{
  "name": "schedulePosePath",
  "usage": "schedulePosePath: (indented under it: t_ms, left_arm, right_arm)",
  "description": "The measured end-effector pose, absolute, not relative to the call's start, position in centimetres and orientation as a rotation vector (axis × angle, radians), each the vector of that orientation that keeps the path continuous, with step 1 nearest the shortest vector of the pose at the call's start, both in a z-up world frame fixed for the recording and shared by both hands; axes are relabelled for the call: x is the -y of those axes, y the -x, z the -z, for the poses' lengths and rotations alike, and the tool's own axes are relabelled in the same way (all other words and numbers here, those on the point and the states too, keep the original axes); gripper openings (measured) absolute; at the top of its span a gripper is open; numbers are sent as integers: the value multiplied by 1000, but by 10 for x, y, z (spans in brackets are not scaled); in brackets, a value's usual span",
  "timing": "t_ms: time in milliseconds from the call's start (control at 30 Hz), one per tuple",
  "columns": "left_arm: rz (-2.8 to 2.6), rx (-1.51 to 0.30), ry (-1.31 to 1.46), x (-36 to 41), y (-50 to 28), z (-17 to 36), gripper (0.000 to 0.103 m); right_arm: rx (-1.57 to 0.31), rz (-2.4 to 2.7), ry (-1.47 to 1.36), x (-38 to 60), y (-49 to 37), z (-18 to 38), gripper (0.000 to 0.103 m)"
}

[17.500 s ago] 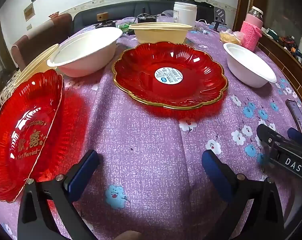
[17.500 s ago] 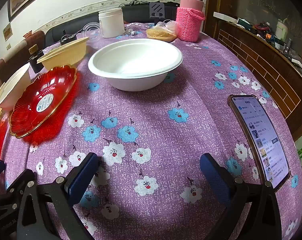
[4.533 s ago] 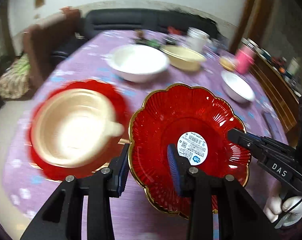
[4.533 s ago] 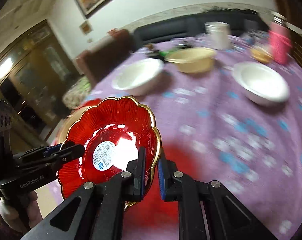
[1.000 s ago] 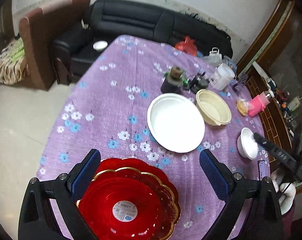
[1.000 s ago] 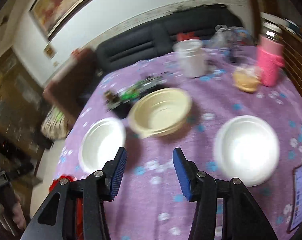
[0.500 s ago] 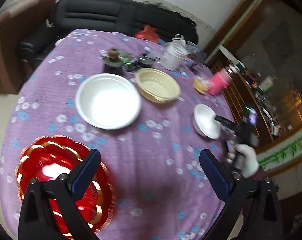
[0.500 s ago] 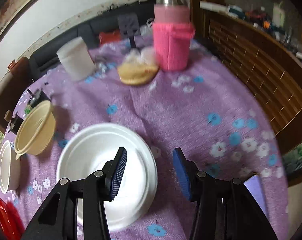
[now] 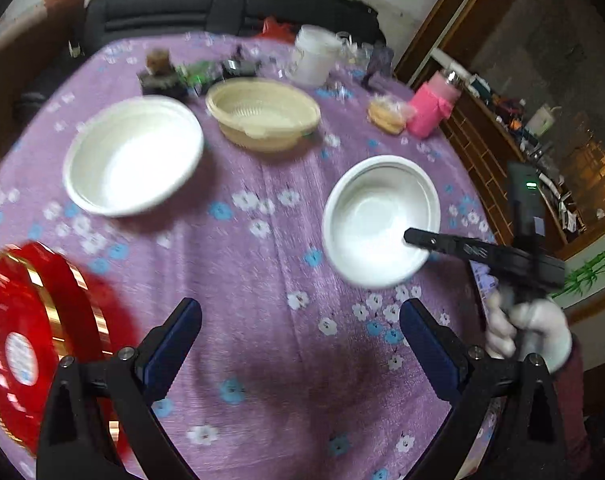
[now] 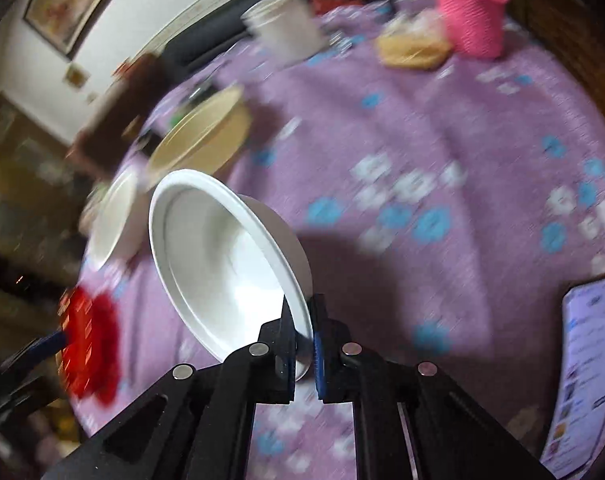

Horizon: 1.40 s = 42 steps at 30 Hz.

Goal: Organize plates and bowls
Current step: 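Carry the white bowl with the right gripper and lower it onto the red plates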

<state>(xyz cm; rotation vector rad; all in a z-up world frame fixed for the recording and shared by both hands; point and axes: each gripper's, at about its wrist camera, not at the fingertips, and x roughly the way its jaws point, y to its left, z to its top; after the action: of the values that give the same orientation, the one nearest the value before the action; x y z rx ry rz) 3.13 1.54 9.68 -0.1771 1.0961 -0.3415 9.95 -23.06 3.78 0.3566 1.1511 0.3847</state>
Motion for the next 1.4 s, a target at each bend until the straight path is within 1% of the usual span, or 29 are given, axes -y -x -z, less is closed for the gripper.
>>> schedulePosePath:
  t_ms: [200, 267, 300, 333, 367, 400, 533, 700, 800, 967, 1133, 1300, 1400]
  left_arm:
    - [308, -1153, 176, 7, -51, -61, 98]
    - [306, -1161, 180, 13, -60, -52, 89]
    - [314, -1179, 174, 17, -64, -46, 70]
    - [326, -1202, 171, 19, -67, -42, 36]
    - [342, -1229, 173, 22, -68, -37, 20]
    - [333, -1247, 168, 23, -68, -34, 15]
    - [331, -1223, 180, 15, -53, -43, 14]
    - [302, -1112, 175, -8, -15, -84, 16]
    - [266, -1027, 210, -43, 14, -112, 19]
    - [158, -952, 278, -114, 49, -133, 21]
    - [13, -913, 351, -189, 76, -130, 27]
    - [-84, -933, 409, -244, 80, -112, 27]
    - [-126, -970, 408, -257, 71, -97, 27]
  right_arm:
    - [-1204, -511, -412, 215, -84, -27, 7]
    - [-1199, -522, -406, 211, -79, -24, 8]
    - [-1198, -523, -413, 211, -77, -23, 8]
    - [-1196, -526, -426, 211, -74, -21, 8]
    - [-1193, -520, -429, 210, -74, -21, 8]
    - [-1184, -490, -409, 211, -70, -21, 8]
    - [-1138, -498, -397, 213, -53, -35, 8]
    - [-1042, -535, -340, 186, -32, -78, 8]
    - [-997, -599, -318, 154, -23, -103, 8]
    - [-969, -712, -245, 77, -12, -125, 9]
    - [-974, -798, -155, -11, -10, -128, 9]
    - [-1028, -813, -84, -73, -17, -111, 9]
    - [-1059, -798, -52, -96, -23, -97, 9]
